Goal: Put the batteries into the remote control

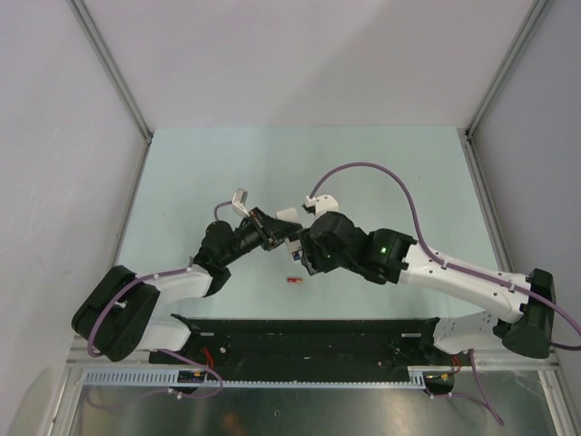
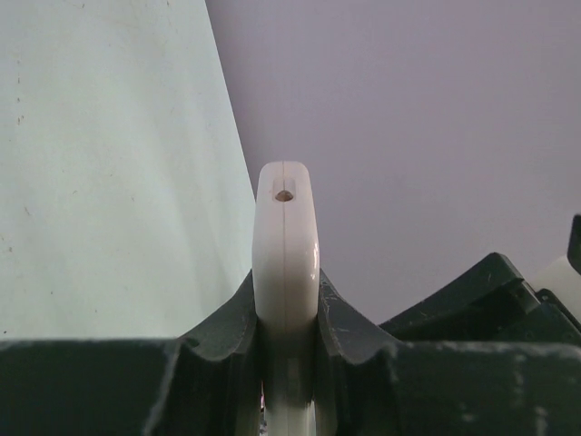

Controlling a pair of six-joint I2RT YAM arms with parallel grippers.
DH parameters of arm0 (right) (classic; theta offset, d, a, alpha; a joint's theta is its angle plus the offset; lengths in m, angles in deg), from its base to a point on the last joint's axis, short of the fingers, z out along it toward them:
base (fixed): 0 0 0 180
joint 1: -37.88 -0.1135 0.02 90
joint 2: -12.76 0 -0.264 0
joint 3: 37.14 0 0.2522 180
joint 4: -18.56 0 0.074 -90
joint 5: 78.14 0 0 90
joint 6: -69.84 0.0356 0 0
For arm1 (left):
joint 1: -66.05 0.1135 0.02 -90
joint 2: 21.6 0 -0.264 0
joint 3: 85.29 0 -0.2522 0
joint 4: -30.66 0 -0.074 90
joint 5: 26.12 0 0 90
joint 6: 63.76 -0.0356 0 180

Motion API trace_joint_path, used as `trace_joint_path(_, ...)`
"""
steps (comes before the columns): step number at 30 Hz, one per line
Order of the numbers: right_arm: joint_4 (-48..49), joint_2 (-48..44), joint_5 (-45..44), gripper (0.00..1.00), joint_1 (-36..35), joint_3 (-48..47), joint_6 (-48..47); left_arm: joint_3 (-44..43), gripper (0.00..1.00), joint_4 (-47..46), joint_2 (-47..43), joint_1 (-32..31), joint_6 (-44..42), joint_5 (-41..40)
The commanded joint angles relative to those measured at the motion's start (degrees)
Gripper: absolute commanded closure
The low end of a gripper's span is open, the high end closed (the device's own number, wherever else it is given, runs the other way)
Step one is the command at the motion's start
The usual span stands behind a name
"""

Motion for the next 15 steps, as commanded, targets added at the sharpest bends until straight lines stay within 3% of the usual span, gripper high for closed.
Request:
trace_joint_path(1,0.57,1.69,-2.23,0.64,-1.21,-3.99,0.89,-2.74,1.00,-2.98,0.67,-0.40,0.73,-1.04)
trace_joint_path(15,0.75,4.94,-2.85,0.64,-1.74,-4.79,-0.60,-3.17,1.00,-3.68,1.29,-0.93,1.96,0.72)
